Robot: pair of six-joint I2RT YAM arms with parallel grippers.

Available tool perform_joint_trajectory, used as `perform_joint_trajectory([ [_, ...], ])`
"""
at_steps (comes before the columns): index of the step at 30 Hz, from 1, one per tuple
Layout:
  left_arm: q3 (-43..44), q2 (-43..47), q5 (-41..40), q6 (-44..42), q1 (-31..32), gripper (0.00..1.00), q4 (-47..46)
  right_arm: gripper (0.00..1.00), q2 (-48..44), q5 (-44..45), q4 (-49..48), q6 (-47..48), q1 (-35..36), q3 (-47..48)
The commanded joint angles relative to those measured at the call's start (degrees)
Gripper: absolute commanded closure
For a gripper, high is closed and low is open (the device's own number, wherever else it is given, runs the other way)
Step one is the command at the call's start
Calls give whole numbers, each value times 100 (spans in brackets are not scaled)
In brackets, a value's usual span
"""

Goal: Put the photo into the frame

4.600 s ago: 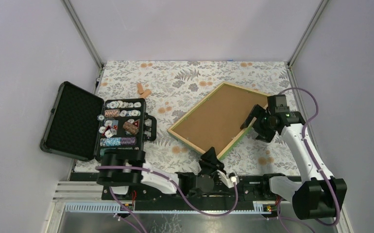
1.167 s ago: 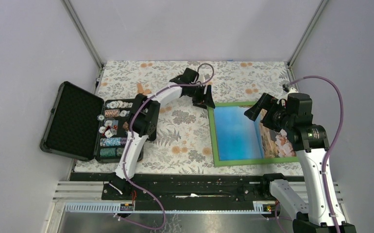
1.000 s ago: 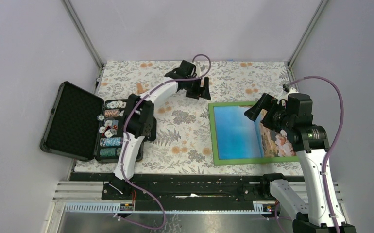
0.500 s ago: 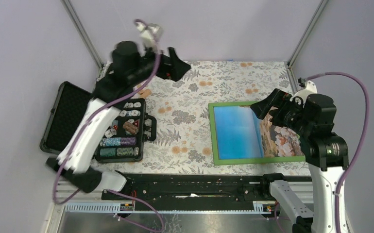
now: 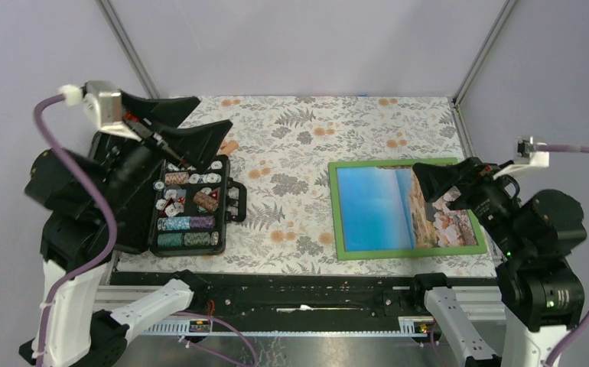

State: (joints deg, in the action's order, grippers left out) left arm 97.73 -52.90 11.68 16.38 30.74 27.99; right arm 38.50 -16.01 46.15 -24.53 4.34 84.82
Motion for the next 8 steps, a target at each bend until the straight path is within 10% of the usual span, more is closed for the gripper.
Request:
perform_joint_trajectory([
  [1,-458,486,-174,14,-7,1,-774,0,-404,188,-680,-32,-8,117],
  [8,-552,543,-354,-123,-7,1,-698,0,-599,561,-678,-42,-4,33],
])
